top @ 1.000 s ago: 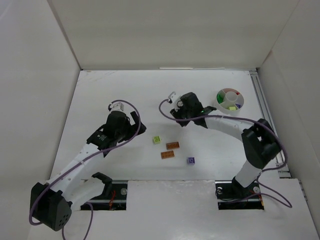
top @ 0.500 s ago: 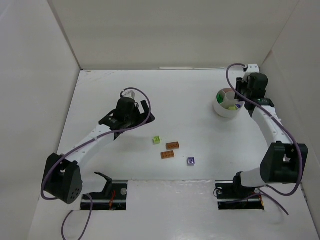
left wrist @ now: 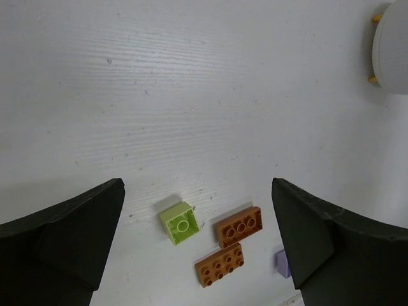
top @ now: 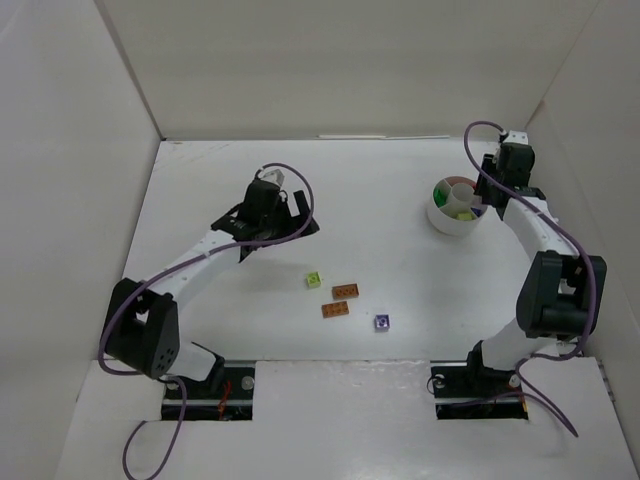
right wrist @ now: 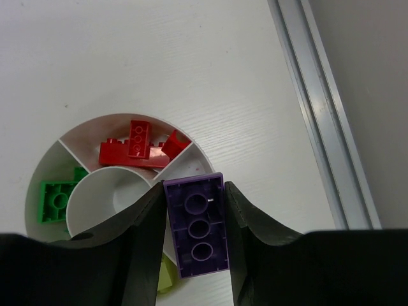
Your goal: Sort the legos into containers by color
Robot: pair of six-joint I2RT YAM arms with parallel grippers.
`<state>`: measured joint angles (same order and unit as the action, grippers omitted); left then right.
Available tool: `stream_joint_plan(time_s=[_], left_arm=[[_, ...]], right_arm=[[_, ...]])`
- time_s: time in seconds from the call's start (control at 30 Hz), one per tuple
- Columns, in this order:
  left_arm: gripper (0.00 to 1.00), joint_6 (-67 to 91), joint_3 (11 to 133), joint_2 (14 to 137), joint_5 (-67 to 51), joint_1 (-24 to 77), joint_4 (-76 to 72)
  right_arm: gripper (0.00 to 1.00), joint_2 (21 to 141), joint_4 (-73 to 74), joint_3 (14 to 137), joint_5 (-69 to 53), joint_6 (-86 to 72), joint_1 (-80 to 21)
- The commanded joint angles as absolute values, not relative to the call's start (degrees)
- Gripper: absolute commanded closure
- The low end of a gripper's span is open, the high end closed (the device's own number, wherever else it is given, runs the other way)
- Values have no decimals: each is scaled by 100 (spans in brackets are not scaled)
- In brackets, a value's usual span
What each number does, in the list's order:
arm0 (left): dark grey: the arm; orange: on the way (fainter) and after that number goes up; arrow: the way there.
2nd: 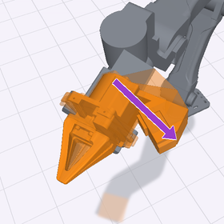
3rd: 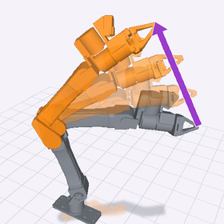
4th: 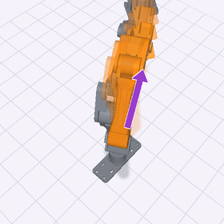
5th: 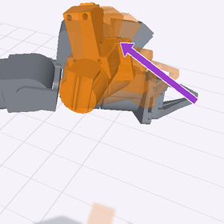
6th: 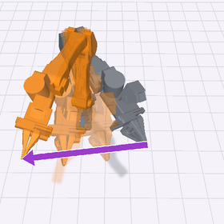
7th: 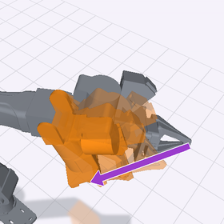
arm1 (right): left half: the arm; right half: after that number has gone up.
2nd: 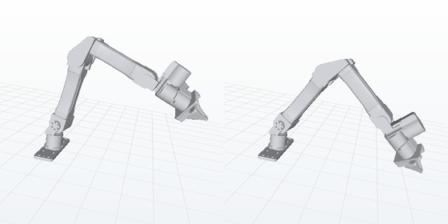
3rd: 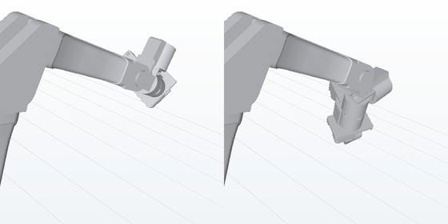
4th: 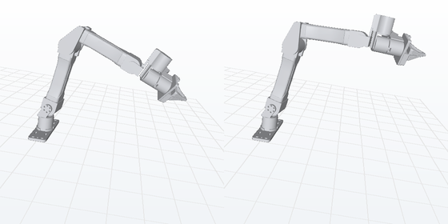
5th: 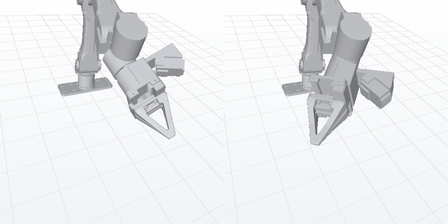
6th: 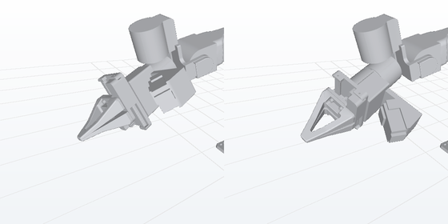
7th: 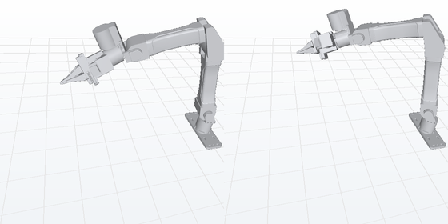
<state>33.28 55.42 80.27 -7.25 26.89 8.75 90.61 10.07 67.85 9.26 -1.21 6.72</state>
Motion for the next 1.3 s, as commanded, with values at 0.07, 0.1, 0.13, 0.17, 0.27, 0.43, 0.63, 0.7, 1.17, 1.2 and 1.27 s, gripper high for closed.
stream_joint_plan(time_s=[0.07,0.1,0.13,0.17,0.27,0.43,0.63,0.7,1.17,1.2,1.27], left_arm=[[1,3138,5889,8138,-809,2663,826],[1,3138,5950,8139,-809,2663,878],[1,3138,5950,8191,-809,2663,879],[1,3138,5950,8191,-809,2663,879],[1,3138,6002,8262,-861,2663,879],[1,3138,6003,8332,-914,2663,879],[1,3138,5872,8183,-914,2663,879],[1,3190,5819,8112,-914,2663,879],[1,3349,5204,7269,-1028,2663,879],[1,3349,5073,7199,-1028,2663,827],[1,3349,4931,6979,-1081,2663,826]], right_arm=[[75,9132,835,7075,1230,-641,703],[72,9132,835,7006,1230,-642,703],[69,9062,835,7005,1326,-720,703],[67,9062,835,6857,1327,-773,703],[59,9009,835,6803,1389,-826,703],[46,9009,835,6750,1327,-826,703],[41,8957,835,6697,1055,-826,703],[41,8904,888,6636,1002,-826,703],[9,6514,2512,5486,923,-1072,-1281],[0,6400,2627,5189,845,-1151,-1736],[0,6048,2891,4888,643,-1458,-2221]])
